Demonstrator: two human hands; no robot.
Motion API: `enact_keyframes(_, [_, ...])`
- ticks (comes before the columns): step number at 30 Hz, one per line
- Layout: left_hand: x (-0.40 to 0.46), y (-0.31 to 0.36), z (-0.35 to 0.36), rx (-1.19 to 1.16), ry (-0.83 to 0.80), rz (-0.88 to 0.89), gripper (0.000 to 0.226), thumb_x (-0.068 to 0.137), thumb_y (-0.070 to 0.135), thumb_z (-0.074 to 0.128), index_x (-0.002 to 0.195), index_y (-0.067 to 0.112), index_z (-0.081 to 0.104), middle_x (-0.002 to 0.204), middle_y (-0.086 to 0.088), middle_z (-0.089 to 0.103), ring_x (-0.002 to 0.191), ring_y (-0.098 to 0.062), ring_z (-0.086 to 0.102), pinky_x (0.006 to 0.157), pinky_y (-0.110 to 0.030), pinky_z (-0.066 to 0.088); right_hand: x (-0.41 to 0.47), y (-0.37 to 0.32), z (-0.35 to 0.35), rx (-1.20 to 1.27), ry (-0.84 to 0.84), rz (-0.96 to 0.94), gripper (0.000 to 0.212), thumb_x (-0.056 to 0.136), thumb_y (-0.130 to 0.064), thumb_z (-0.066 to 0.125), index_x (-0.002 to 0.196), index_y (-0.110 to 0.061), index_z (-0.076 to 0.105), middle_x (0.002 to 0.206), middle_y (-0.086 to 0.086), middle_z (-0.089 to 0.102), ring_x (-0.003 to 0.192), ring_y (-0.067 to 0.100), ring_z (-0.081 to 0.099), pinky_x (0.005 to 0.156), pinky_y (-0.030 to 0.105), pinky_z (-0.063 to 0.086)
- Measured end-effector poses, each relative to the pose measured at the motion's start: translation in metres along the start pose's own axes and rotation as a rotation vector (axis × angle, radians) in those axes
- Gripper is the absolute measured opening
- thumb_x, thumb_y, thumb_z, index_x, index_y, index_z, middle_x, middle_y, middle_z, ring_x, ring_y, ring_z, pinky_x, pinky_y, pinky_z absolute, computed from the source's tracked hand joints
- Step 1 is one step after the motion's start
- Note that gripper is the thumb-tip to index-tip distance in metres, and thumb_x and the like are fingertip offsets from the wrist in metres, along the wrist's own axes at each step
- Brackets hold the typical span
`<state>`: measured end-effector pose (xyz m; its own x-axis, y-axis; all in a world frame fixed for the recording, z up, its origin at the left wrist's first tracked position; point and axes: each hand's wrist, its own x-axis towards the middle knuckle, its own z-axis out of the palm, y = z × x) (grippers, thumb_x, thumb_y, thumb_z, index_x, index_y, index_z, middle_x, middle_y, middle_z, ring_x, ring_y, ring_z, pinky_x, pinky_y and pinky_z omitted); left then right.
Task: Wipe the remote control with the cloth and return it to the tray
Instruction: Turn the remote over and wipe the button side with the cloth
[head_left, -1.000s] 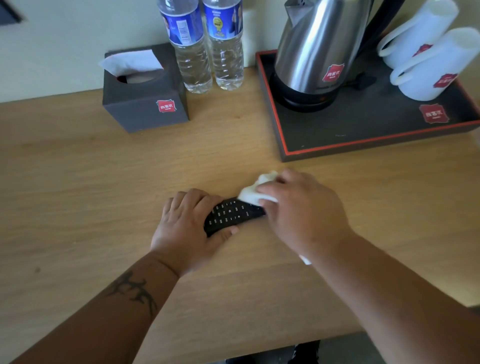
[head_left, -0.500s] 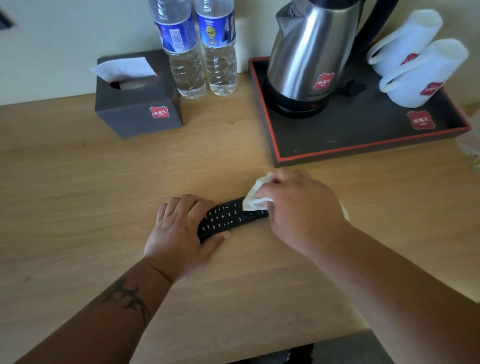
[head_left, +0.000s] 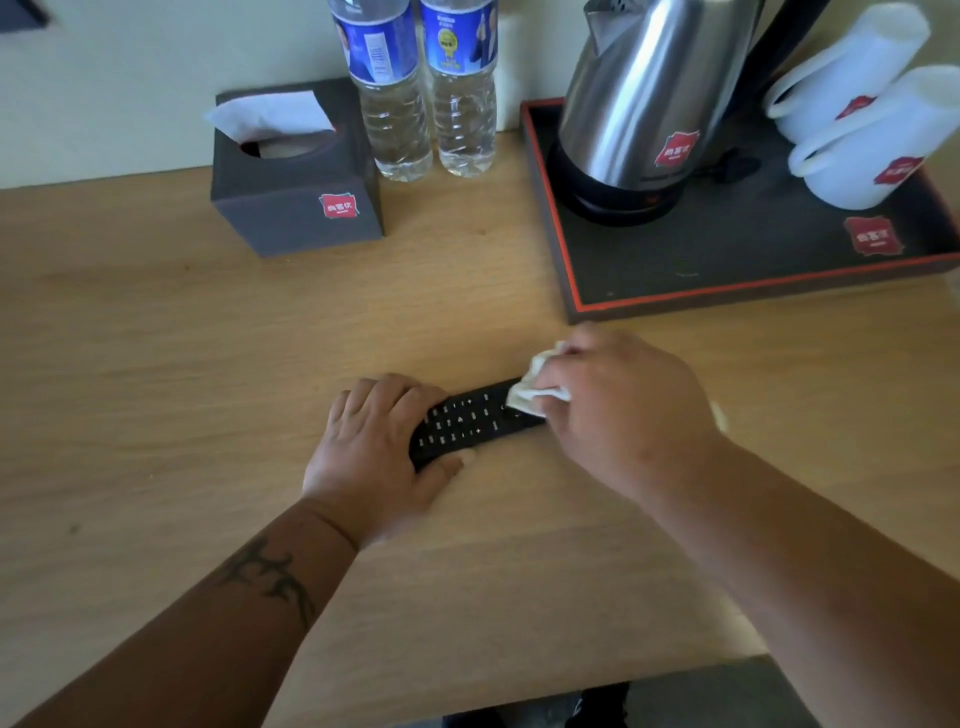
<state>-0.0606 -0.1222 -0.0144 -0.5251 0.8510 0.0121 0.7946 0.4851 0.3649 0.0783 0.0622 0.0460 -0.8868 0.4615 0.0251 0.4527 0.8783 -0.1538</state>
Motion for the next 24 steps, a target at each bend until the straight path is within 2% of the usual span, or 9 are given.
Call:
enact_keyframes(2, [0.000, 0.001, -0.001, -0.003, 0.003, 0.000, 0.059, 0.077, 0.067, 0.055, 0.122, 0.029, 0.054, 0.113, 0.007, 0.051, 0.107, -0.018, 0.044, 0.099, -0.038, 0.034, 0.003, 0.004, -0.007, -0.014, -0.008, 0.006, 0.010, 0.079, -0.035, 0.070, 0.088, -0.034, 0.076, 0.089, -0.004, 0.061, 0.077, 0.023, 0.061, 0.057, 0.027, 0.039])
enact_keyframes(5, [-0.001, 0.001, -0.001, 0.003, -0.015, -0.016, 0.057, 0.076, 0.066, 0.053, 0.118, 0.028, 0.054, 0.113, 0.004, 0.052, 0.106, -0.021, 0.045, 0.096, -0.038, 0.034, 0.013, -0.032, -0.005, 0.053, 0.014, -0.066, 0.007, 0.076, -0.030, 0.070, 0.082, -0.030, 0.075, 0.088, -0.004, 0.061, 0.076, 0.023, 0.060, 0.058, 0.031, 0.049])
enact_keyframes(8, [0.000, 0.002, -0.001, 0.020, -0.034, -0.035, 0.055, 0.073, 0.063, 0.048, 0.112, 0.024, 0.056, 0.112, 0.002, 0.052, 0.105, -0.026, 0.046, 0.094, -0.035, 0.031, 0.014, -0.066, 0.014, 0.090, -0.009, -0.161, 0.005, 0.077, -0.022, 0.071, 0.080, -0.026, 0.074, 0.084, 0.000, 0.057, 0.071, 0.025, 0.054, 0.053, 0.033, 0.046])
enact_keyframes(11, [0.000, 0.001, 0.001, -0.004, -0.010, -0.030, 0.059, 0.074, 0.068, 0.054, 0.117, 0.028, 0.056, 0.112, 0.004, 0.053, 0.105, -0.022, 0.044, 0.095, -0.036, 0.032, 0.004, -0.043, 0.018, 0.149, 0.011, -0.140, 0.007, 0.078, -0.027, 0.076, 0.084, -0.029, 0.076, 0.086, -0.001, 0.059, 0.072, 0.025, 0.057, 0.053, 0.033, 0.047])
enact_keyframes(15, [0.000, 0.000, 0.000, -0.015, 0.011, -0.001, 0.060, 0.076, 0.069, 0.057, 0.122, 0.030, 0.054, 0.114, 0.007, 0.051, 0.108, -0.018, 0.044, 0.100, -0.035, 0.031, -0.010, 0.001, 0.002, 0.112, 0.001, -0.004, 0.011, 0.074, -0.030, 0.077, 0.085, -0.034, 0.076, 0.093, -0.005, 0.065, 0.080, 0.025, 0.065, 0.057, 0.030, 0.050])
enact_keyframes(19, [0.000, 0.000, -0.001, -0.003, -0.005, 0.002, 0.062, 0.077, 0.071, 0.052, 0.123, 0.029, 0.054, 0.114, 0.008, 0.051, 0.108, -0.017, 0.043, 0.100, -0.034, 0.029, -0.013, 0.007, -0.003, 0.110, 0.033, 0.079, 0.012, 0.076, -0.031, 0.074, 0.088, -0.034, 0.076, 0.096, -0.006, 0.063, 0.083, 0.023, 0.063, 0.058, 0.027, 0.040])
enact_keyframes(24, [-0.001, 0.001, 0.001, -0.005, 0.013, -0.010, 0.060, 0.076, 0.070, 0.053, 0.119, 0.029, 0.056, 0.111, 0.007, 0.052, 0.104, -0.018, 0.044, 0.096, -0.034, 0.032, -0.014, -0.042, 0.019, 0.229, 0.078, -0.079, 0.013, 0.073, -0.028, 0.079, 0.086, -0.028, 0.077, 0.090, -0.002, 0.062, 0.077, 0.024, 0.062, 0.055, 0.031, 0.049])
